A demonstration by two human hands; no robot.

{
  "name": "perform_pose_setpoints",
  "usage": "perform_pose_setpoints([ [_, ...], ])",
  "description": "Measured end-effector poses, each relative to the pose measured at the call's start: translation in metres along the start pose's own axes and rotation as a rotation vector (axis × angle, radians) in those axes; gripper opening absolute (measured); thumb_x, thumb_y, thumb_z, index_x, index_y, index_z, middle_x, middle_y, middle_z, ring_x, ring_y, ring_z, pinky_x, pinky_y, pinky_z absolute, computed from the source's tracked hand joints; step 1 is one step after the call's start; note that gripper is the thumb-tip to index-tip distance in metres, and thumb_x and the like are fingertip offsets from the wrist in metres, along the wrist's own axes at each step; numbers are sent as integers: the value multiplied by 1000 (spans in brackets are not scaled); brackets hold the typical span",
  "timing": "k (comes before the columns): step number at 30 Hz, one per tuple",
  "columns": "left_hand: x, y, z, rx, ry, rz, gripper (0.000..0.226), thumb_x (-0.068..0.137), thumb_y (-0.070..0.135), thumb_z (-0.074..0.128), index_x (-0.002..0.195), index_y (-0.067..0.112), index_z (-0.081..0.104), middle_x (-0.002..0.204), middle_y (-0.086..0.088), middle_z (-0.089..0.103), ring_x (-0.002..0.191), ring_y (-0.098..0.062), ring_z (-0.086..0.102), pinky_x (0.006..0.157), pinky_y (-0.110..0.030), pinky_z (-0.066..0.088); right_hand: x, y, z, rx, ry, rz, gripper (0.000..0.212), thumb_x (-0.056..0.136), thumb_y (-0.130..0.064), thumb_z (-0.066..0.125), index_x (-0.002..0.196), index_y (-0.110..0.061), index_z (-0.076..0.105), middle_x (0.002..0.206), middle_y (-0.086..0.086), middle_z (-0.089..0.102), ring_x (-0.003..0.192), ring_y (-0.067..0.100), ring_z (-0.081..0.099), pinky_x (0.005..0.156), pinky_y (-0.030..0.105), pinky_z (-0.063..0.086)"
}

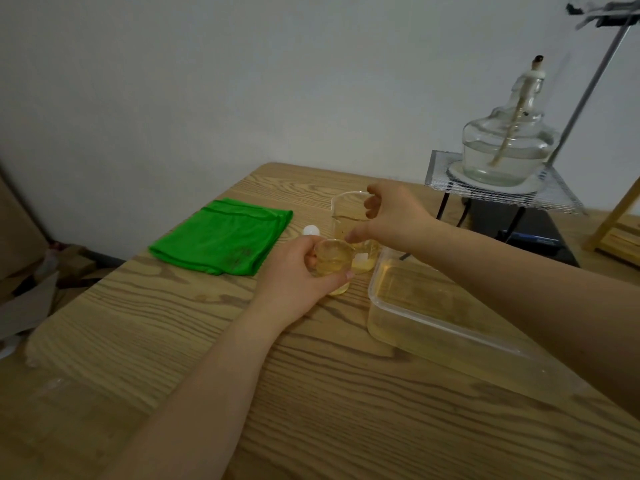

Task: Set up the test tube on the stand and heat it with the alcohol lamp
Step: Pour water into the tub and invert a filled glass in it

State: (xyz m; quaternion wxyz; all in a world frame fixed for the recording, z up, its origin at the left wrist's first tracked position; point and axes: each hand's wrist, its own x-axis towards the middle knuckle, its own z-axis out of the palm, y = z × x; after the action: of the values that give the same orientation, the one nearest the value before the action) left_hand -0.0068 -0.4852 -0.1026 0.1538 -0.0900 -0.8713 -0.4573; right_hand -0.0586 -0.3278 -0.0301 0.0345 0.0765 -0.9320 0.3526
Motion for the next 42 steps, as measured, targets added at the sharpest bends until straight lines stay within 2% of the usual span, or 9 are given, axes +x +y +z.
perform_pose_setpoints([
  [7,0,-1,-1,5,1,5,32,61,48,78,84,45,57,92,17,65,86,2,59,79,-36,53,-1,-1,-1,-14,-18,23,105,63,-25,87,147,-7,26,136,8,51,120,24,52,98,42,47],
  [15,-2,-1,-2,0,5,2,36,62,44,80,91,38,60,94,14,64,88,-2,59,75,-23,48,-11,-4,-7,-39,-59,28,104,69,-37,81,149,-10,20,138,11,47,122,25,50,98,45,46],
  [18,-2,-2,-2,-8,6,-1,37,62,43,81,93,35,62,94,14,65,88,-2,59,75,-21,47,-21,-6,-13,-63,-64,14,93,74,-36,77,146,-8,25,138,12,47,121,26,49,96,40,46],
  [21,-3,-3,-2,-21,12,-6,38,61,43,82,93,34,64,92,13,66,87,-3,60,75,-22,48,-34,-9,-19,-91,-72,6,72,81,-29,69,139,-8,32,134,12,49,108,25,55,84,41,53],
  [26,-3,6,-6,-27,34,2,36,62,37,84,90,37,61,90,15,66,86,-3,61,74,-19,48,-50,-6,-28,-134,-87,-19,59,87,-26,64,136,-8,36,135,10,49,120,25,50,93,36,44],
  [32,1,20,-16,-28,36,15,35,63,34,84,83,42,57,87,22,63,84,4,59,69,-13,44,-64,-1,-38,-88,-106,-33,54,93,-15,54,143,-13,33,138,8,48,120,24,51,92,35,47],
  [36,5,26,-22,-23,49,28,33,61,35,84,86,37,62,88,17,67,86,-3,63,74,-19,48,-69,5,-42,-136,-105,-56,51,94,-12,50,142,-12,34,136,11,50,119,25,53,95,38,45],
  [39,8,34,-24,-31,54,46,33,60,37,84,87,36,65,89,16,69,87,-3,64,79,-24,51,-71,11,-46,-213,-99,-88,50,94,-18,49,143,-12,35,143,9,43,125,23,47,96,32,41],
  [42,8,46,-25,-34,55,53,33,60,39,84,87,35,65,88,17,69,87,-3,64,80,-25,51,-77,15,-53,-300,-76,-159,40,95,-20,48,135,-14,49,137,6,50,124,21,49,99,31,40],
])
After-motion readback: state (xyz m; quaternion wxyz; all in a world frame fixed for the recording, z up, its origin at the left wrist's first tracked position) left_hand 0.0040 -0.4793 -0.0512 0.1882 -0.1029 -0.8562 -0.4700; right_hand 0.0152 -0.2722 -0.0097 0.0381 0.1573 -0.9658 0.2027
